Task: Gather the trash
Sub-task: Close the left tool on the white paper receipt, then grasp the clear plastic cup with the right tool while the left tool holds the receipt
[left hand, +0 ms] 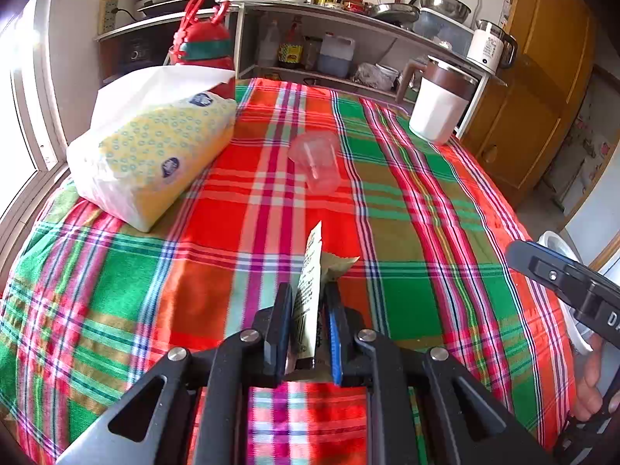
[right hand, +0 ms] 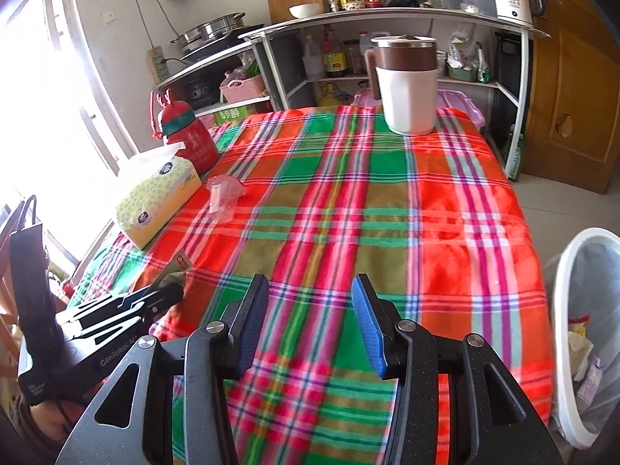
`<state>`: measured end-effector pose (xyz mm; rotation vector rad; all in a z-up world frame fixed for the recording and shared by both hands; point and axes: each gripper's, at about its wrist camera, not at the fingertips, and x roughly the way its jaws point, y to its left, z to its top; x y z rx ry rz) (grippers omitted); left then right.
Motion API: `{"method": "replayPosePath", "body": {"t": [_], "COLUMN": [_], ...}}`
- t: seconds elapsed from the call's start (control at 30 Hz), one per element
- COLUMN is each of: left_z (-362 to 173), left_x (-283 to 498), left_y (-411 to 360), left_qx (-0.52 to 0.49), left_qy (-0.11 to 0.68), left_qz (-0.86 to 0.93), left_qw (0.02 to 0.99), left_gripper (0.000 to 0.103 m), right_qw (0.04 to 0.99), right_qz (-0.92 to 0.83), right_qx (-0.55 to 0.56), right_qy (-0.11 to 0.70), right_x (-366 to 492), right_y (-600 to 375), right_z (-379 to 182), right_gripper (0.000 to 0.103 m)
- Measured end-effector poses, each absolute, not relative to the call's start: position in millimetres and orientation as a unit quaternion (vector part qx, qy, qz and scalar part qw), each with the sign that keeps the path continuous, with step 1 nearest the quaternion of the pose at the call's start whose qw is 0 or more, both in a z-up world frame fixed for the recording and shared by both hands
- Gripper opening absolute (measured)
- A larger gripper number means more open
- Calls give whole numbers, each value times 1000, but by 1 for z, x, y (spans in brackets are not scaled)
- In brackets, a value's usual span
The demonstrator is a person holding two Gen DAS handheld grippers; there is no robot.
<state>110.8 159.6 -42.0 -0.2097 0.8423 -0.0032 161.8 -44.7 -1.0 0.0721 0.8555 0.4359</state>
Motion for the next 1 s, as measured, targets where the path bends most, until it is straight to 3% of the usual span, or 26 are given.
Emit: {"method": "replayPosePath", "body": {"t": [1.0], "left_z": [-36], "left_x": [105], "left_y": [221], "left_qx": [-153], "left_qy": [398], "left_qz": [32], "left_qw": [904], "left_gripper": [18], "right_qw": [862], "right_qz": [262], "right_qx": [-2], "right_qy": [433], "right_x": [256], "right_y": [94], "right_z": [-30], "right_gripper": [45]}}
